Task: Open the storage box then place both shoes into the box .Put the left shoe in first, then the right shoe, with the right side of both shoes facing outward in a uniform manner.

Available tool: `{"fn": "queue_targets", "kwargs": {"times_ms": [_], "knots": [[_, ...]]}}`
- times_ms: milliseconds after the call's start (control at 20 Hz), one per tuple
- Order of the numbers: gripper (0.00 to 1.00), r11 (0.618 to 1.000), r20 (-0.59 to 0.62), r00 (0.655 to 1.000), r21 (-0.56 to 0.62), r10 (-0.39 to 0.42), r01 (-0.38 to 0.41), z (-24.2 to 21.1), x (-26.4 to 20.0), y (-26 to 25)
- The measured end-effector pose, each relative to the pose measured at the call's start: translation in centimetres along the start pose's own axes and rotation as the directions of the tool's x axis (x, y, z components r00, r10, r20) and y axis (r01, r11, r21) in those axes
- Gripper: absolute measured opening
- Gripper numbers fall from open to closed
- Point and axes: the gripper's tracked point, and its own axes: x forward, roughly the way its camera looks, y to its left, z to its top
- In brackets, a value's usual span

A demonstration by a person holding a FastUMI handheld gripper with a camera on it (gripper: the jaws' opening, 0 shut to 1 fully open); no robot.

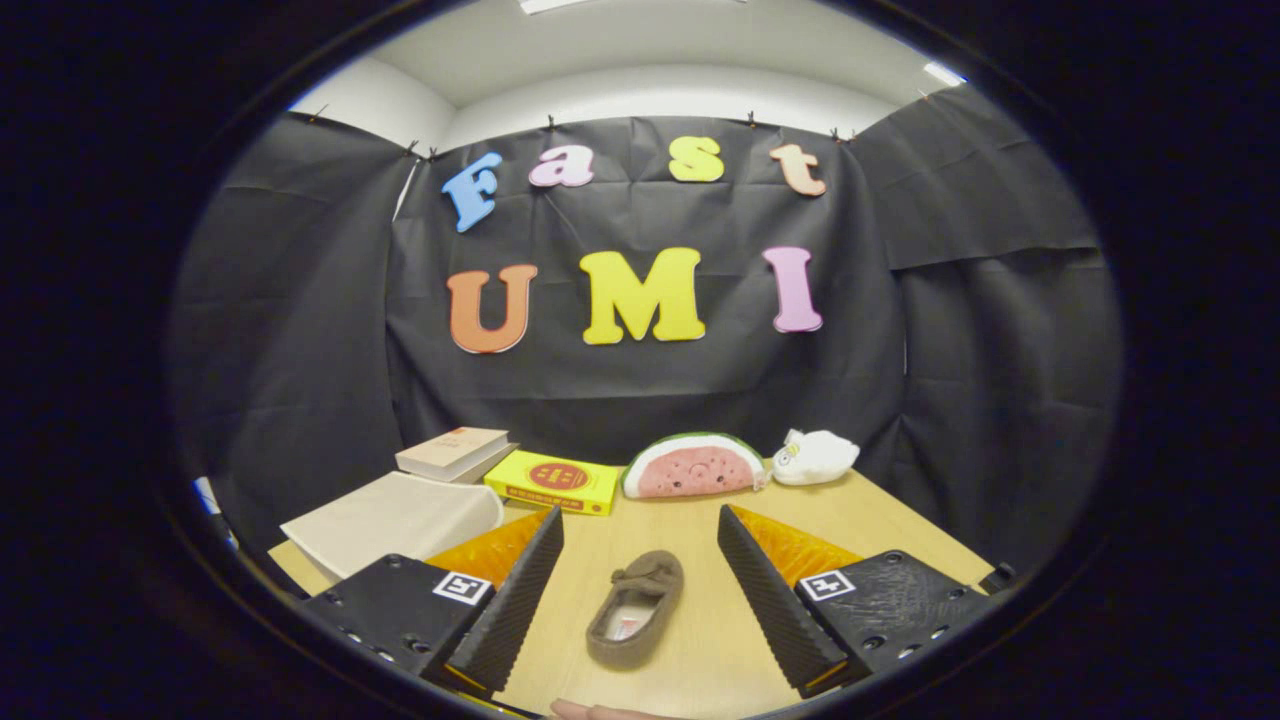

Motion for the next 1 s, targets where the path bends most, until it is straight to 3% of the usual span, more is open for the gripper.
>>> {"fn": "queue_targets", "kwargs": {"times_ms": [250,400,550,750,1000], "knots": [[0.96,0.993,-0.07,0.99,0.02,0.122,-0.121,-2.4,4.0,4.2],[0.96,0.973,-0.138,0.963,0.063,0.231,-0.224,-4.3,6.7,8.0],[0.96,0.935,-0.187,0.917,0.126,0.351,-0.332,-6.0,8.6,11.7],[0.96,0.854,-0.214,0.832,0.233,0.512,-0.466,-7.8,9.5,15.8],[0.96,0.775,-0.235,0.761,0.392,0.605,-0.496,-9.8,10.3,16.5]]}}
